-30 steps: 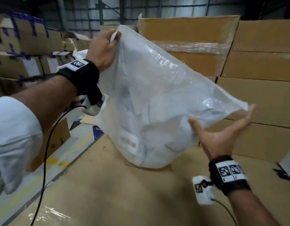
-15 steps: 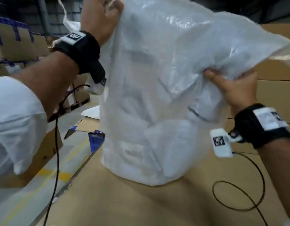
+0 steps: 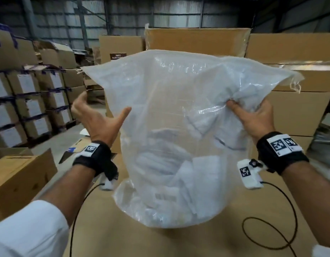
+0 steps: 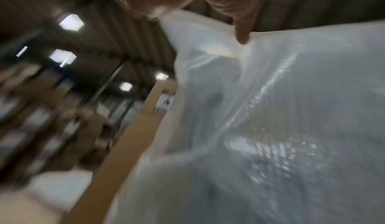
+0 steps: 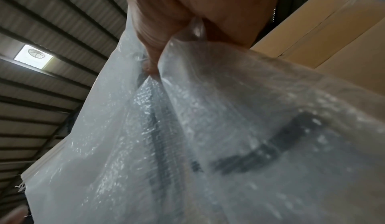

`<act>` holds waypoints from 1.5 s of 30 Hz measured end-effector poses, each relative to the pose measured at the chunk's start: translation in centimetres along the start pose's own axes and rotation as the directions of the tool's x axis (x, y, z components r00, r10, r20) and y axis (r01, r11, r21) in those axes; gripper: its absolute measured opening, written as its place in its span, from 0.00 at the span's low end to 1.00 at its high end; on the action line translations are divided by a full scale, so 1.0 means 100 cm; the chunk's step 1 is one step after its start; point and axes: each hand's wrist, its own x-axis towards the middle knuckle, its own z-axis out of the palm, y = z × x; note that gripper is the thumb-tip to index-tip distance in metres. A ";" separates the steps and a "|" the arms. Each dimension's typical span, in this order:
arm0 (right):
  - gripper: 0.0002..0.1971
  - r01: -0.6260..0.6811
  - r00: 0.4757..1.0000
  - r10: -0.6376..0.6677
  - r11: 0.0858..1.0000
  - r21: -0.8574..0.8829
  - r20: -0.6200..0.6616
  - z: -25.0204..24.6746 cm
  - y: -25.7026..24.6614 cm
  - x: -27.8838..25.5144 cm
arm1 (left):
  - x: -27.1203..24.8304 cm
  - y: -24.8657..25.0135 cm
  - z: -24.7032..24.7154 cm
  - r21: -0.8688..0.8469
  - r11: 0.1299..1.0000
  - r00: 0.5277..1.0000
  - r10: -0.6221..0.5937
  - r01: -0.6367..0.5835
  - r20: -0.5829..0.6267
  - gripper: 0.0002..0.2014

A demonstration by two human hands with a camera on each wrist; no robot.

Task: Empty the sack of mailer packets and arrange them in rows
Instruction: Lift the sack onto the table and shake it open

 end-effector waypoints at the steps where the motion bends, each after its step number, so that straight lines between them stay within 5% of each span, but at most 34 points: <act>1: 0.22 -0.013 1.000 0.014 1.000 0.004 -0.017 -0.007 0.002 -0.003 | -0.010 -0.018 0.005 -0.069 0.979 0.977 -0.181 0.190 0.117 0.64; 2: 0.26 -0.022 0.999 0.022 1.000 0.008 -0.033 -0.014 0.004 -0.006 | -0.020 -0.034 0.011 -0.097 0.926 0.896 -0.320 0.364 0.309 0.68; 3: 0.30 -0.021 0.999 0.021 1.000 0.008 -0.041 -0.022 0.004 -0.008 | -0.029 -0.048 0.017 -0.064 0.870 0.761 -0.389 0.489 0.519 0.69; 5: 0.31 -0.007 0.999 0.006 1.000 -0.007 -0.035 -0.037 -0.001 -0.011 | -0.046 -0.063 0.031 0.084 0.831 0.485 -0.400 0.550 0.778 0.64; 6: 0.30 0.005 1.000 -0.006 1.000 -0.015 -0.023 -0.044 -0.006 -0.011 | -0.055 -0.063 0.040 0.131 0.828 0.402 -0.395 0.544 0.826 0.56; 8: 0.23 0.041 0.999 -0.042 0.999 -0.030 -0.014 -0.058 -0.020 -0.008 | -0.075 -0.052 0.060 0.133 0.820 0.336 -0.369 0.556 0.867 0.45; 10: 0.17 0.088 0.996 -0.088 0.996 -0.029 0.001 -0.070 -0.037 -0.003 | -0.101 -0.036 0.085 0.096 0.790 0.285 -0.328 0.606 0.901 0.45; 13: 0.19 0.190 0.982 -0.189 0.980 -0.057 0.013 -0.090 -0.061 0.005 | -0.142 -0.009 0.122 0.133 0.795 0.167 -0.282 0.592 0.945 0.50; 16: 0.22 0.236 0.970 -0.241 0.966 -0.106 -0.041 -0.115 -0.066 0.010 | -0.179 0.010 0.163 0.147 0.816 0.070 -0.224 0.559 0.972 0.45; 19: 0.27 0.207 0.965 -0.224 0.970 -0.124 -0.139 -0.144 -0.058 0.012 | -0.191 0.044 0.185 0.154 0.814 0.094 -0.248 0.560 0.964 0.35; 21: 0.33 0.150 0.955 -0.187 0.974 -0.168 -0.230 -0.165 -0.048 0.015 | -0.185 0.069 0.193 0.032 0.797 0.208 -0.196 0.603 0.958 0.24; 23: 0.42 -0.041 0.962 -0.033 0.965 -0.260 -0.272 -0.187 -0.035 0.021 | -0.175 0.092 0.197 -0.110 0.758 0.330 -0.146 0.643 0.933 0.17; 27: 0.65 -0.369 0.923 0.338 0.645 -0.670 -0.183 -0.226 0.004 0.004 | -0.154 0.104 0.214 -0.208 0.728 0.444 -0.146 0.653 0.884 0.09; 30: 0.46 -0.367 0.891 0.451 0.654 -0.662 -0.049 -0.233 0.048 -0.030 | -0.156 0.100 0.212 -0.158 0.765 0.475 -0.211 0.624 0.855 0.24; 34: 0.29 -0.187 0.979 0.192 0.749 -0.635 -0.063 -0.223 0.054 -0.012 | -0.142 0.127 0.208 -0.216 0.721 0.443 -0.139 0.658 0.886 0.28; 37: 0.22 -0.006 0.977 -0.101 0.867 -0.498 -0.187 -0.210 0.010 0.023 | -0.102 0.165 0.208 -0.429 0.565 0.539 -0.032 0.704 0.842 0.34; 39: 0.24 0.014 0.958 -0.148 0.879 -0.477 -0.244 -0.207 -0.002 0.035 | -0.089 0.184 0.206 -0.504 0.552 0.594 0.020 0.664 0.804 0.30; 42: 0.29 -0.142 0.978 0.033 0.828 -0.542 -0.206 -0.208 0.031 0.023 | -0.113 0.165 0.197 -0.328 0.760 0.486 0.018 0.561 0.874 0.34; 44: 0.28 -0.167 0.980 0.064 0.786 -0.596 -0.189 -0.208 0.057 0.012 | -0.135 0.138 0.200 -0.091 0.877 0.382 -0.110 0.472 0.917 0.33; 45: 0.26 -0.181 0.979 0.079 0.755 -0.630 -0.187 -0.208 0.061 0.010 | -0.139 0.134 0.201 -0.023 0.895 0.380 -0.166 0.445 0.910 0.30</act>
